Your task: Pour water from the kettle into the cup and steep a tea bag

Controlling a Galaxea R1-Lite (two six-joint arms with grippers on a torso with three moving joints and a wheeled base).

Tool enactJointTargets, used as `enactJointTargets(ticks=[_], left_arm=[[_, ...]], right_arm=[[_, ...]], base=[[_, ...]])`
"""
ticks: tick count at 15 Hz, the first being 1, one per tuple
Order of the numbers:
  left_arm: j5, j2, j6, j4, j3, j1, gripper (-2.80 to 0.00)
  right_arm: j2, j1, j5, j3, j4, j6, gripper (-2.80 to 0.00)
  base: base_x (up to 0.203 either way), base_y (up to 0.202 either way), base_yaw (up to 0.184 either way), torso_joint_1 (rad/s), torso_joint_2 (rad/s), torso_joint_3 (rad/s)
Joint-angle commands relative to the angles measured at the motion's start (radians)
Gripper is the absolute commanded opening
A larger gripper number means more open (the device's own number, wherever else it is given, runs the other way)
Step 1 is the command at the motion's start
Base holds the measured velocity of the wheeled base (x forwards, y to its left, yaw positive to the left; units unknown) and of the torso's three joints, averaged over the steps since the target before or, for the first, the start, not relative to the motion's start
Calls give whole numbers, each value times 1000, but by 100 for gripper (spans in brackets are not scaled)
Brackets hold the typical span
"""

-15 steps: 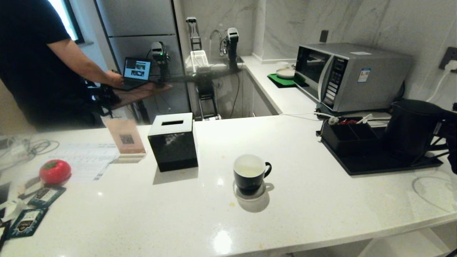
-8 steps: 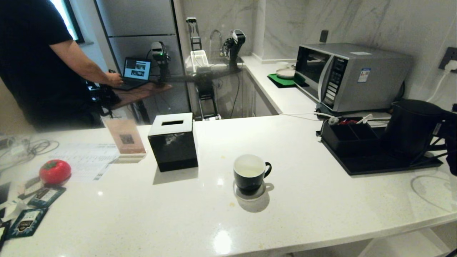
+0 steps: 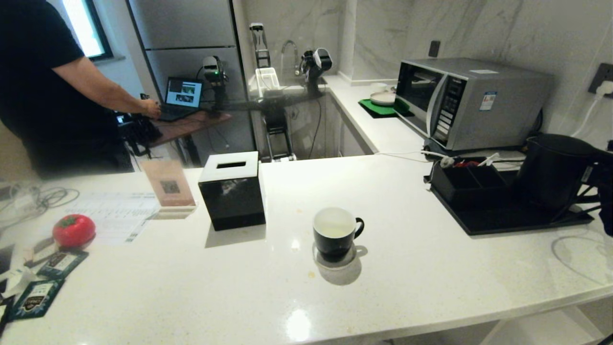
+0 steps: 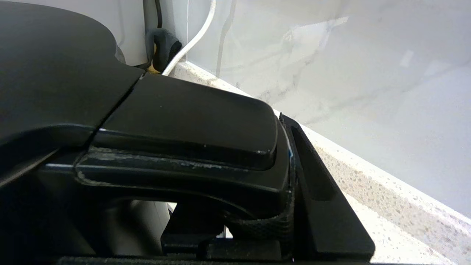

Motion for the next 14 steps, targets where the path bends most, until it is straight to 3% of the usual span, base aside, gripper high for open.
enactJointTargets(ticks=[1, 3, 4, 14], left_arm=[[0, 2, 0, 0, 0, 0, -280], [0, 2, 0, 0, 0, 0, -280], [0, 2, 0, 0, 0, 0, -280], [0, 0, 0, 0, 0, 0, -280]], right_arm=[[-2, 0, 0, 9, -6, -2, -280], [-2, 0, -1, 11, -4, -2, -280], [-2, 0, -1, 11, -2, -2, 0], [-17, 0, -37, 50, -8, -4, 0]], base=[[0, 0, 0, 0, 0, 0], [0, 0, 0, 0, 0, 0], [0, 0, 0, 0, 0, 0], [0, 0, 0, 0, 0, 0]])
